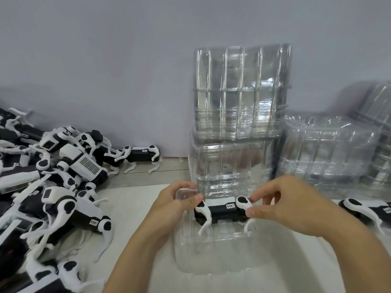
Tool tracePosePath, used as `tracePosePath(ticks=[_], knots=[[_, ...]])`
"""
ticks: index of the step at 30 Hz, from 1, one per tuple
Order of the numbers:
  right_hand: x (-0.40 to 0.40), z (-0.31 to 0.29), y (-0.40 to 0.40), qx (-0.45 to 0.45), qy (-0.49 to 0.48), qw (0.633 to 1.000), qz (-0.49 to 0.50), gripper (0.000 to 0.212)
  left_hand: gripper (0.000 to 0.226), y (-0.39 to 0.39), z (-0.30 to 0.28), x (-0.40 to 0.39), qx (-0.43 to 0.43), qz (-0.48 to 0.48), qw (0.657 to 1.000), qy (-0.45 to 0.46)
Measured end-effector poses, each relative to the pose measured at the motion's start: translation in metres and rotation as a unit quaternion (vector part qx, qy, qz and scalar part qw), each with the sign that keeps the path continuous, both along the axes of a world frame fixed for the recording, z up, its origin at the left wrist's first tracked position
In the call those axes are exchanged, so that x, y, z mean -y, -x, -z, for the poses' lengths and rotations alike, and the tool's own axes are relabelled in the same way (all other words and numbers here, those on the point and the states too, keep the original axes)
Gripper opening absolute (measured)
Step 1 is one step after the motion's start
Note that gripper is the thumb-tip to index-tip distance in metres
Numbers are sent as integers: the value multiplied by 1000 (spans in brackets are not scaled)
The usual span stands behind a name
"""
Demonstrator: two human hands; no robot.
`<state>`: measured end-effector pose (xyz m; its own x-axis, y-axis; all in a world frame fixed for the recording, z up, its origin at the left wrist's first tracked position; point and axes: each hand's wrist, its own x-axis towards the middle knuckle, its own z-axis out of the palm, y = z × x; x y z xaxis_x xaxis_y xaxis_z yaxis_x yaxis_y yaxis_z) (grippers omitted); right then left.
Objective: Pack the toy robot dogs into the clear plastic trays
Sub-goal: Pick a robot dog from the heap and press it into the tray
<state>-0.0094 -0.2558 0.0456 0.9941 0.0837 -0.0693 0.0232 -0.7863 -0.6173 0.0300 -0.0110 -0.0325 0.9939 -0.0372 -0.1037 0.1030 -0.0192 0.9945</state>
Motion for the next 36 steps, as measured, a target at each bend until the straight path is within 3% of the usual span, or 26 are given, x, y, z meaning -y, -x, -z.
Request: tracePosePath(ticks=[18, 36], knots=[[-30, 18, -9, 59, 59, 989, 120, 23, 23, 3, -3, 2, 1, 29, 999, 19], [-29, 16, -9, 52, 61, 988, 135, 20, 23, 5, -3, 6, 13, 11, 1000, 21]])
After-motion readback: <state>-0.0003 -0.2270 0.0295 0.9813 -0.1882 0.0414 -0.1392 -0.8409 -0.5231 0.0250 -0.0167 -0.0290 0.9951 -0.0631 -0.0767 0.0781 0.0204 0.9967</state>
